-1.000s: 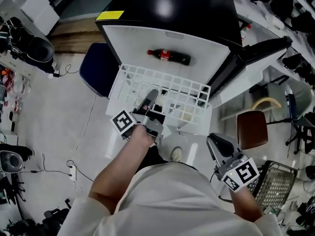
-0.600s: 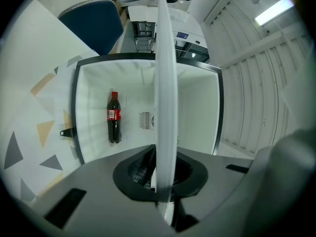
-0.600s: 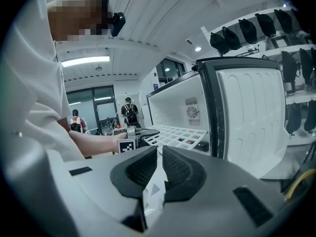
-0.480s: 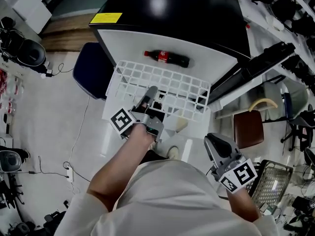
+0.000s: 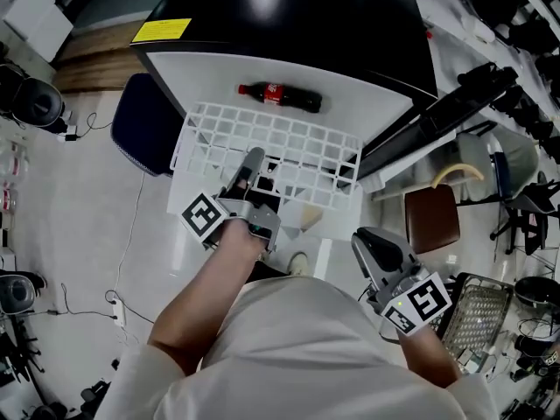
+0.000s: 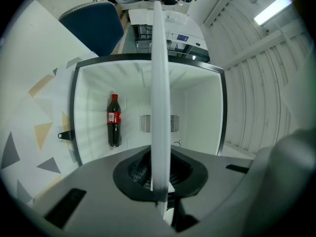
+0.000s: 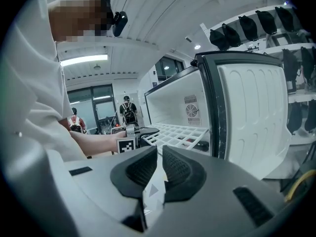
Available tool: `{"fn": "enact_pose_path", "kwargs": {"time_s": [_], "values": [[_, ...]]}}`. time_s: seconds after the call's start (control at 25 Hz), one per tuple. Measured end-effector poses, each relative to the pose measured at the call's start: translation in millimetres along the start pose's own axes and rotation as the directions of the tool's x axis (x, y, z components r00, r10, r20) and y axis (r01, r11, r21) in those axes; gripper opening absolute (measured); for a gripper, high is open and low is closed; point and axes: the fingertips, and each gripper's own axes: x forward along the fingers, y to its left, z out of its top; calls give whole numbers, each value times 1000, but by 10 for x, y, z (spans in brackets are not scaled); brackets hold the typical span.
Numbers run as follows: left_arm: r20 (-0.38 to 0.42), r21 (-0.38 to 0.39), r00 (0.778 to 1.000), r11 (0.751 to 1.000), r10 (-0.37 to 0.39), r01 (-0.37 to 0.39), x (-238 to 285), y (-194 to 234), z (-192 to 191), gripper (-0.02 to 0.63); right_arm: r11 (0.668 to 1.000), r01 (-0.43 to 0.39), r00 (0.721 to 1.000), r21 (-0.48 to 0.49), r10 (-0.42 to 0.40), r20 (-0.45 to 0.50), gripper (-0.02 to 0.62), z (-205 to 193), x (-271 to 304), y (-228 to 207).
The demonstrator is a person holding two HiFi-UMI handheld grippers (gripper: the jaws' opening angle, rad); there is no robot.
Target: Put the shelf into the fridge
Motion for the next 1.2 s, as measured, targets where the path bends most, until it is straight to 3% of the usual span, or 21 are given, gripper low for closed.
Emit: {"fn": "enact_pose_path", "kwargs": {"time_s": [0.28,1.2], "values": [[32,39,999,999,25,-26,-15,35,10,38,1000,-12,1000,3,12,-13,43,15,43,-61],[96,18,995,1000,7,-9,53,89,37,38,1000,-18,999,-7,18,-28,43,5,-24,-84]]}}
